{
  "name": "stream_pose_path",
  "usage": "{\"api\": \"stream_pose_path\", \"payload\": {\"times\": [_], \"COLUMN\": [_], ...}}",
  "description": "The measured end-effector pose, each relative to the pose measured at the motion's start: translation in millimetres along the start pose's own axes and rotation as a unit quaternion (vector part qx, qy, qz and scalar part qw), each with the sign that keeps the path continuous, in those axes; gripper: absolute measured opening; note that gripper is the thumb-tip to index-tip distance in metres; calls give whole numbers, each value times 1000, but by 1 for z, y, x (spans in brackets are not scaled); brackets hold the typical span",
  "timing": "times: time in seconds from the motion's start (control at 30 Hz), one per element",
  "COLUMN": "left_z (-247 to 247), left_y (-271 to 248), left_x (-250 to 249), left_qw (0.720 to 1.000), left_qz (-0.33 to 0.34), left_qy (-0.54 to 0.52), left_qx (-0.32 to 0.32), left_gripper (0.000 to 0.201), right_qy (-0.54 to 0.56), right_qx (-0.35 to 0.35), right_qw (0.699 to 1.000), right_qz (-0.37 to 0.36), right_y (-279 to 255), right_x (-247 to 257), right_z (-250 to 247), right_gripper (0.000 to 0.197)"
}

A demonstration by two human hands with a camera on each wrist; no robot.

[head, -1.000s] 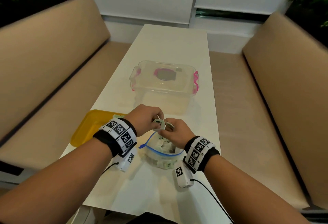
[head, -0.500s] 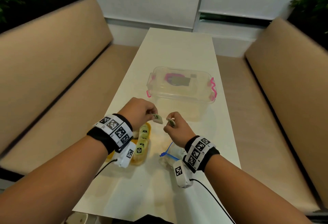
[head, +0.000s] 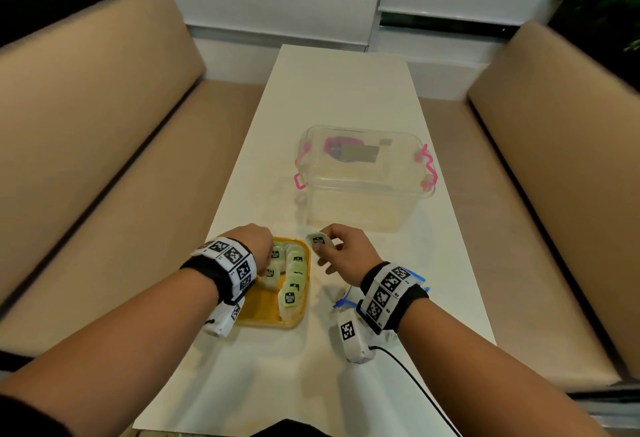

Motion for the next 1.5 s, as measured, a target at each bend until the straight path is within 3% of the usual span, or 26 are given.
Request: {"api": "stream_pose_path", "payload": {"times": [0.27,0.4,0.5,0.63,0.7,0.87,1.0,1.1,1.2,1.33,1.5], "left_z": [-3,-5,-19,-36,-38,-43,-39,-31,-13,9,13], "left_y": [13,9,-1,-24,-30,-31,-30,-26,-16,-6,8], "left_x": [-3,4,6,-2,-6,-1,3,9,12,6,0], "left_qw": [999,999,988,937,937,940,945,963,984,990,996], "left_qz": [-13,0,56,172,203,181,184,169,155,139,85], "left_qy": [14,-12,-91,-255,-238,-209,-198,-134,-43,20,22], "left_qx": [-44,-48,-114,-165,-156,-201,-182,-159,-80,11,-19], "left_gripper": [9,22,26,26,20,13,9,9,18,18,12], "right_qy": [7,8,10,11,9,21,-21,-80,-143,-160,-129], "right_qx": [-24,-42,-49,-52,-51,-41,-45,-89,-106,-56,-37], "right_qw": [1000,999,999,998,999,999,999,993,984,981,985], "right_qz": [-11,-6,-7,-13,-14,9,17,9,33,99,111], "right_y": [0,2,3,4,4,2,3,3,1,-1,-6], "right_x": [-2,-3,-2,2,4,5,0,-7,-14,-25,-29], "right_z": [10,15,21,28,32,40,42,40,36,43,44], "right_gripper": [6,13,12,11,14,15,16,21,33,45,44]}}
Point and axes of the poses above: each hand's wrist, its own y-axis towards the middle knuckle, its own z-axis out of the palm, x = y × z, the point moved 4 cm from there along y, towards the middle knuckle, and after that the axes turned 3 degrees about z, right-handed, at the moved point
